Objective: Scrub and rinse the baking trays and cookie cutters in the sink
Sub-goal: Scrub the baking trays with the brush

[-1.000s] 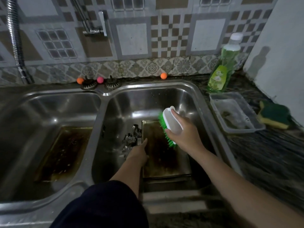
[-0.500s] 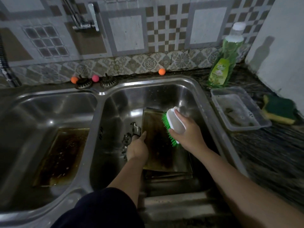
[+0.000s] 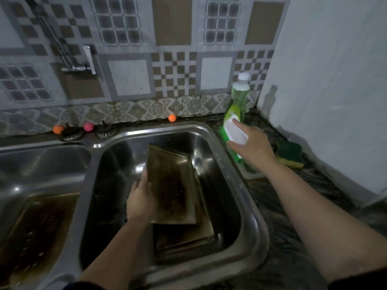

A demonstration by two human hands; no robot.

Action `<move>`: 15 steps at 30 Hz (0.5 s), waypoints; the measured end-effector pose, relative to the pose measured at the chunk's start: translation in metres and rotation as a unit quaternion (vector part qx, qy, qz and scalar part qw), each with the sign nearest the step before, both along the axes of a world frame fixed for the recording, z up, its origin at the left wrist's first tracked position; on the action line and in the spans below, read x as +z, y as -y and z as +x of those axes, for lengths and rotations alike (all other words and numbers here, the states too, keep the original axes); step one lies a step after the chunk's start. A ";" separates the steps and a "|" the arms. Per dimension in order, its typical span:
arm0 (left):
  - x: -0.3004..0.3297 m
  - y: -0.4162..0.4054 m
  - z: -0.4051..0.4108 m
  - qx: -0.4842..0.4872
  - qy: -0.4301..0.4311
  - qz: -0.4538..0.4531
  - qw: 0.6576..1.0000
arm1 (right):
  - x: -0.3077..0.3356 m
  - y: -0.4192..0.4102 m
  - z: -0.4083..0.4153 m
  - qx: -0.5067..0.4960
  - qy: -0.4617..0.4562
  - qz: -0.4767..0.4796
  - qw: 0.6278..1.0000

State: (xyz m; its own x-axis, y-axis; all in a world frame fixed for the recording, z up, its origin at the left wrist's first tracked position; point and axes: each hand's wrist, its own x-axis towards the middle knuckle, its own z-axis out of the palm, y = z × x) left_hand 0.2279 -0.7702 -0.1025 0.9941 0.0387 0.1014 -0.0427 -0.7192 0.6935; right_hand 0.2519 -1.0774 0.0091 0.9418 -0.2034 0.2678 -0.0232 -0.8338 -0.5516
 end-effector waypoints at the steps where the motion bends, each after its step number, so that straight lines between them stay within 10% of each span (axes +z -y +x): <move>1: 0.002 -0.002 -0.001 0.006 0.010 -0.014 1.000 | -0.001 0.011 0.001 -0.014 -0.007 -0.007 1.000; 15: 0.031 0.009 -0.007 0.049 0.070 -0.187 0.979 | -0.007 0.005 0.002 -0.027 -0.012 -0.003 1.000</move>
